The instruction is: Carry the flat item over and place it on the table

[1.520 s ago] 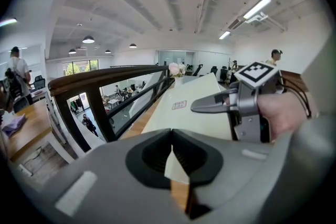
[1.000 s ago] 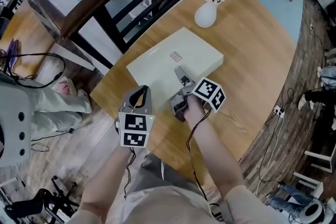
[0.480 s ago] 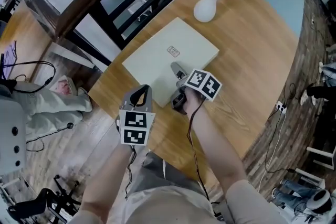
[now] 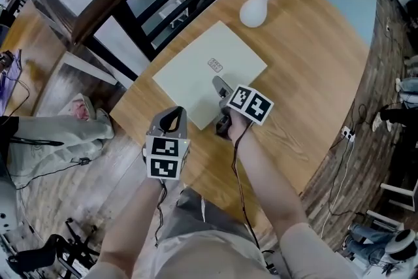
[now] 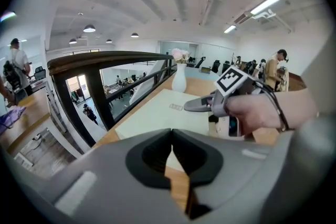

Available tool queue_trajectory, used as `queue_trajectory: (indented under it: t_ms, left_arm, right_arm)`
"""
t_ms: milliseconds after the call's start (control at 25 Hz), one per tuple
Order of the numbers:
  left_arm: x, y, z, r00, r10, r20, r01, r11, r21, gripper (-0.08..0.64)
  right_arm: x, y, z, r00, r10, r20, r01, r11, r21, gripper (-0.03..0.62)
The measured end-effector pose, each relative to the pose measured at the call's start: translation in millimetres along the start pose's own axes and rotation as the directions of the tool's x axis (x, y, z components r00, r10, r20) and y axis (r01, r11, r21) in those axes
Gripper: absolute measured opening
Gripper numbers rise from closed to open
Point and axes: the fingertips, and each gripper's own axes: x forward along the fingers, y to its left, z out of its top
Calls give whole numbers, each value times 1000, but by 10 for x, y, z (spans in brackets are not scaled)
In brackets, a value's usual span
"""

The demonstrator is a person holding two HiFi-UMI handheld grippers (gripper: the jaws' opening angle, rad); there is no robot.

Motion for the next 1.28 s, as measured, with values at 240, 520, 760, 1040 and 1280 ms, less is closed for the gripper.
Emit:
queue_trajectory:
  t_ms: [240,520,760,1040,1280]
  left_arm:
    - [-221,-84,169,999,0,40,0,1000,-3,2]
    - [-661,-227,488,993,-20,116,24,999,-27,2]
    - [-1170,-399,765,979,-24,203,21,1000,18,2]
    - [-1880,-579,1043,952,-68,299,76,997,-13,2]
    - [-2524,-648,1302,910,-54,412,55,998,8,2]
  right_arm:
    - [-521,232,300,986,106,132,-92,990,-105,399]
    - [-1372,623,468,943,269,198,-204,933,-296,184]
    - [-2265,953,557,887,372,273,-208,851,-482,60]
    - [-3216,1350,502,826,462,323,-175,754,-633,8]
    - [-3924,1665,318,775,567,278,-288,709,-643,2]
